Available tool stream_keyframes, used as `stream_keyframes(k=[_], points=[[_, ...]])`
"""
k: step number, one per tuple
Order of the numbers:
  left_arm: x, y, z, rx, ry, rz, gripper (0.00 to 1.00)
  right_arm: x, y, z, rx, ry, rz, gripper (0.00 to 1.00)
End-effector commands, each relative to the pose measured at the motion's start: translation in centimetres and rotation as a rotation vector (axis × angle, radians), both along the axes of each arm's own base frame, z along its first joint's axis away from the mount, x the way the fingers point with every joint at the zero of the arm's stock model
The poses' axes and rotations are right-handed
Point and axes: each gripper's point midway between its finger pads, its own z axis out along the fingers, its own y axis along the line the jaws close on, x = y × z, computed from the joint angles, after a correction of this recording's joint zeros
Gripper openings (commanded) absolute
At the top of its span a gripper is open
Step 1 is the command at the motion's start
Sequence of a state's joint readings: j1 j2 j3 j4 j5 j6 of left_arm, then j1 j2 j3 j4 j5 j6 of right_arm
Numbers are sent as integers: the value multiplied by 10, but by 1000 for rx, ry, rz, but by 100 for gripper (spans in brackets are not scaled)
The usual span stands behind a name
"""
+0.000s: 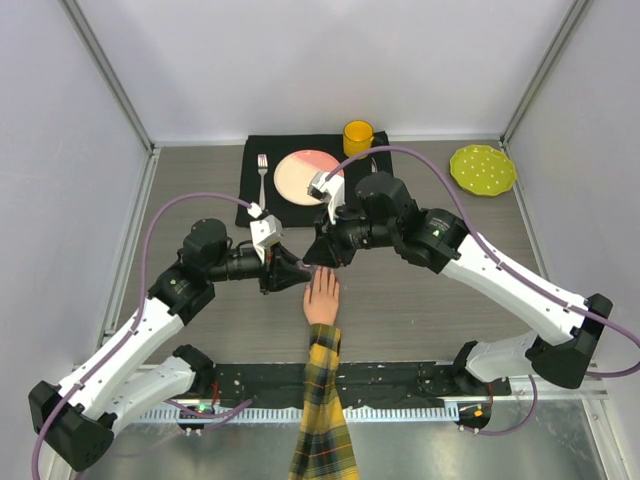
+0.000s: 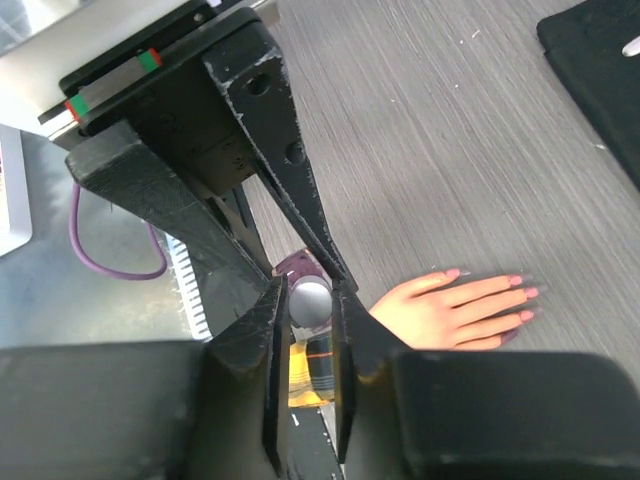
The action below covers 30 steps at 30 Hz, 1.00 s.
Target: Paint the nails
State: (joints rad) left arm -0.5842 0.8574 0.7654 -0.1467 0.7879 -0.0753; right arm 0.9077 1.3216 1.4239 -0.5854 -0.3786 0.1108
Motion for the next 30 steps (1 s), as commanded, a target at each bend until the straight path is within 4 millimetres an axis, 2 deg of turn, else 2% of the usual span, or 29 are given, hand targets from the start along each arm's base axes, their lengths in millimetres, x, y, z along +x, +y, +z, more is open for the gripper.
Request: stream_keyframes(k=[1, 5, 9, 10, 12, 13, 15, 16, 17, 20, 23, 24, 28, 30], points=[[3, -2, 30, -59, -76, 2, 0, -4, 5, 15, 31, -4, 43, 12], [15, 3, 30, -44, -102, 78, 0, -6, 12, 6, 34, 30, 64, 1], [34, 17, 31, -24, -159, 226, 0, -2, 25, 4, 99, 106, 9, 1], [38, 20, 32, -21, -168, 257, 0, 6, 27, -3, 104, 154, -80, 1], [44, 28, 39, -23, -201, 319, 0, 22, 33, -2, 130, 162, -224, 1], [45, 31, 36, -22, -206, 335, 0, 46, 21, -7, 101, 161, -528, 1], [49, 34, 41, -46, -233, 373, 0, 52, 14, -4, 97, 168, -731, 1], [49, 35, 40, -50, -234, 374, 0, 35, 34, 6, 114, 147, -696, 1], [48, 34, 40, -52, -232, 369, 0, 42, 30, 8, 99, 86, -764, 1], [42, 30, 43, -54, -228, 325, 0, 41, 43, 3, 52, 62, -748, 1], [44, 31, 36, -41, -224, 335, 0, 40, 48, 3, 42, 57, -716, 1], [44, 31, 37, -39, -225, 338, 0, 40, 48, 5, 38, 46, -701, 3], [41, 28, 39, -29, -221, 307, 0, 39, 44, 12, 30, 10, -658, 24], [41, 29, 35, -37, -222, 315, 0, 36, 40, 17, 30, 6, -591, 30]])
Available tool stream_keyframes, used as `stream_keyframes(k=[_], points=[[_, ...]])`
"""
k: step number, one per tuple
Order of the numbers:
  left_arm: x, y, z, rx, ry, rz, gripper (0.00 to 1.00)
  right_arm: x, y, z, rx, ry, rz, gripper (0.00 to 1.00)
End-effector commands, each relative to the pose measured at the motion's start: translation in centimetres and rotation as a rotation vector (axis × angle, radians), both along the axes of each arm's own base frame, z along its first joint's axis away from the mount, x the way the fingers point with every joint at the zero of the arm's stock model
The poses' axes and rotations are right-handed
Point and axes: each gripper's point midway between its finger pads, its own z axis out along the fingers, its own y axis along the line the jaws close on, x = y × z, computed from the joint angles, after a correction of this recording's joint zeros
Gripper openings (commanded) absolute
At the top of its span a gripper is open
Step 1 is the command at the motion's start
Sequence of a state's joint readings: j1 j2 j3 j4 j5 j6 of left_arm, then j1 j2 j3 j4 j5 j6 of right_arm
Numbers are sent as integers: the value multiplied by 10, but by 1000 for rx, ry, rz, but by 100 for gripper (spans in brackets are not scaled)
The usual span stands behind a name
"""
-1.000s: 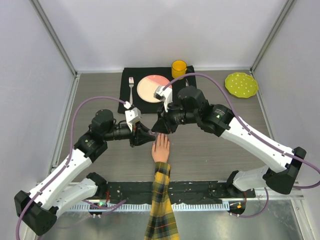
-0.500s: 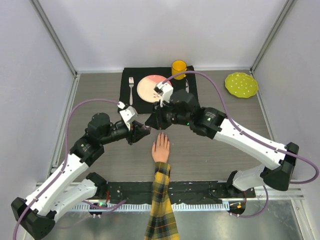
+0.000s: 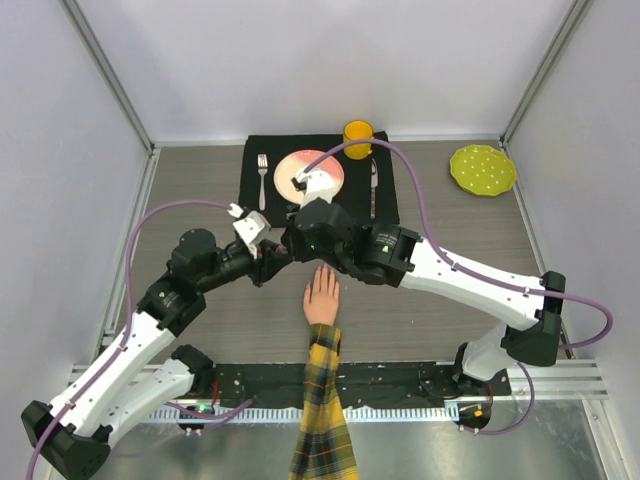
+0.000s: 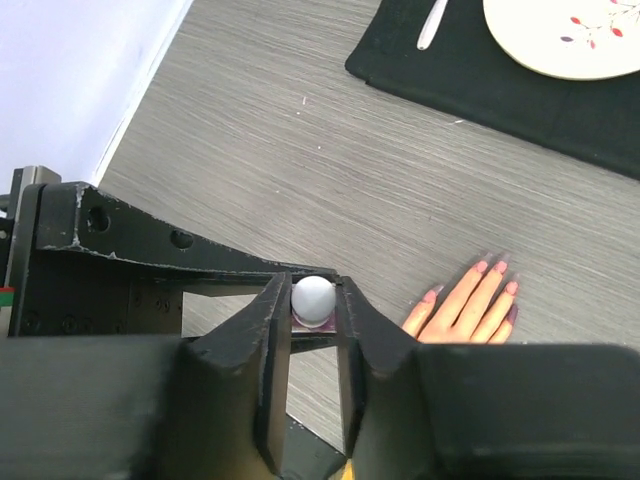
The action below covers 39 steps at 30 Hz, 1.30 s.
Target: Paint the nails
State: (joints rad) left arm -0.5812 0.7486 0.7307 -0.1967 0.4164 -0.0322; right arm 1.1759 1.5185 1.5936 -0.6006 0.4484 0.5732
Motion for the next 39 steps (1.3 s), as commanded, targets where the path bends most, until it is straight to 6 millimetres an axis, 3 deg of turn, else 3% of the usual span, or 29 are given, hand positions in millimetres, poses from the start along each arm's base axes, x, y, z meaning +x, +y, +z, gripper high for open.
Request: stream_keyframes(k=[1, 2, 3, 5, 6, 10, 12, 15, 18, 25, 32, 37, 39], points=[[-1, -10, 41, -93, -131, -45, 0, -4, -2, 24, 26, -43, 98, 38], [-2, -11, 41, -91, -127, -51, 0, -6, -11, 34, 39, -64, 104, 43], [-3, -12, 44, -92, -126, -63, 0, -6, -16, 29, 14, -85, 125, 53], [-7, -15, 44, -89, -117, -93, 0, -11, -30, 41, 33, -121, 148, 61], [-7, -15, 42, -87, -113, -96, 0, -8, -38, 37, 27, -124, 156, 66], [-10, -18, 42, -92, -104, -114, 0, -17, -60, 46, 71, -138, 266, 73], [-22, -24, 47, -114, -97, -190, 0, -18, -70, 48, 91, -145, 306, 74], [-44, -34, 50, -165, -81, -325, 0, -35, -67, 46, 115, -129, 487, 74], [-62, -41, 50, -179, -29, -441, 0, -57, -56, 45, 127, -116, 665, 71], [-72, -44, 47, -181, 14, -516, 0, -74, -45, 39, 101, -102, 851, 57], [-71, -45, 47, -180, 12, -514, 0, -74, -42, 32, 77, -83, 880, 43], [-69, -46, 46, -172, 18, -513, 0, -72, -40, 31, 77, -79, 882, 41], [-68, -45, 45, -170, 17, -507, 0, -71, -39, 33, 77, -83, 880, 37]])
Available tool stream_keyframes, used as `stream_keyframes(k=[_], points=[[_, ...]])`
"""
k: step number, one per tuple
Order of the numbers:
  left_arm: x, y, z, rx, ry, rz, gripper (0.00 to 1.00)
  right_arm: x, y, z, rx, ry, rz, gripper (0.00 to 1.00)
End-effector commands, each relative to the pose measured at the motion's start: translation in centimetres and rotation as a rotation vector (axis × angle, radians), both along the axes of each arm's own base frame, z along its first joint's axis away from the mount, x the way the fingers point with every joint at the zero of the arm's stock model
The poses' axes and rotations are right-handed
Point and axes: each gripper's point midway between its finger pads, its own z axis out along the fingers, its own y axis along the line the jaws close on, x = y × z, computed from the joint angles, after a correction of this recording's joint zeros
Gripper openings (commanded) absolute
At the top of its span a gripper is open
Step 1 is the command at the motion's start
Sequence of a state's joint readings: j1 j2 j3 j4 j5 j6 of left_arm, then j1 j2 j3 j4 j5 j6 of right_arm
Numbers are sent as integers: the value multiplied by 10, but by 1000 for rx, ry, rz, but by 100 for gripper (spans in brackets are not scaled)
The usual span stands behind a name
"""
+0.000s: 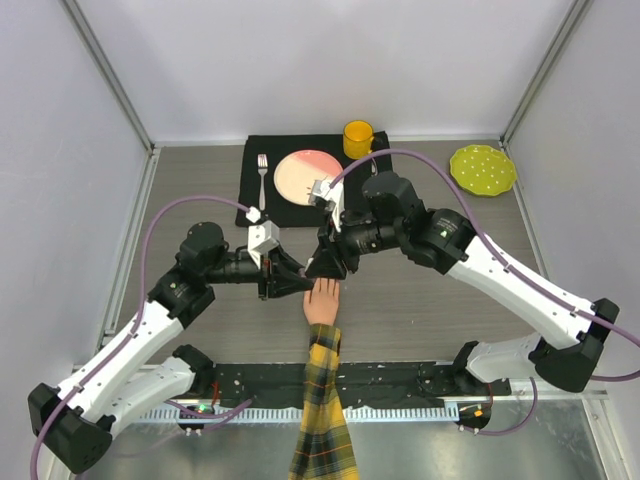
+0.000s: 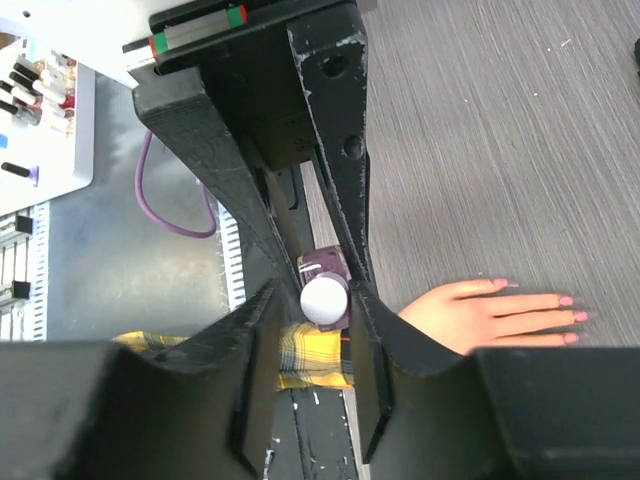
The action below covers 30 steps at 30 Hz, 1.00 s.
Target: Paint the nails
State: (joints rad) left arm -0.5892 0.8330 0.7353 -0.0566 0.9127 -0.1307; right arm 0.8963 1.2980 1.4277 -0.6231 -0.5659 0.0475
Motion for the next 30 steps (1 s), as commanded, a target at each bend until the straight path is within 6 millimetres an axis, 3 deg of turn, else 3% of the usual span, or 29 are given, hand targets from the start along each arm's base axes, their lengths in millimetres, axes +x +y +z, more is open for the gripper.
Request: stream_keyframes(k=[1, 4, 8, 11, 13, 14, 15, 16, 17, 18, 22, 24, 25, 27, 28, 30], points=[[-1, -2, 28, -51, -70, -18, 0, 0, 5, 19, 41, -36, 27, 33], [3, -2, 29, -52, -79, 5, 0, -3, 6, 18, 40, -25, 43, 24], [18, 2, 26, -37, -101, 103, 0, 6, 9, 10, 18, -1, -2, 1], [57, 19, 18, 35, -139, 341, 0, 11, 16, 2, 23, 53, -70, 1], [79, 37, 12, 99, -171, 496, 0, 29, 33, 14, 107, 85, -241, 1], [81, 42, 17, 90, -189, 532, 0, 37, 43, 14, 130, 92, -334, 1], [84, 47, 19, 82, -202, 564, 0, 54, 43, 13, 143, 121, -598, 1], [84, 49, 16, 79, -206, 575, 0, 56, 45, 9, 141, 138, -690, 1], [82, 48, 24, 48, -229, 565, 0, 55, 49, 13, 153, 140, -745, 1], [80, 47, 26, 40, -235, 558, 0, 44, 66, 4, 129, 123, -727, 1], [72, 40, 24, 27, -214, 499, 0, 54, 70, -5, 74, 84, -773, 1], [70, 37, 23, 22, -211, 480, 0, 52, 70, -3, 76, 74, -758, 8], [70, 36, 25, 19, -210, 475, 0, 53, 65, 3, 80, 49, -756, 19], [66, 34, 26, 14, -206, 453, 0, 54, 58, 4, 78, 30, -755, 28], [65, 33, 25, 12, -207, 445, 0, 55, 52, 9, 90, 24, -761, 36], [63, 32, 27, -1, -212, 435, 0, 53, 49, 6, 81, 11, -734, 42]])
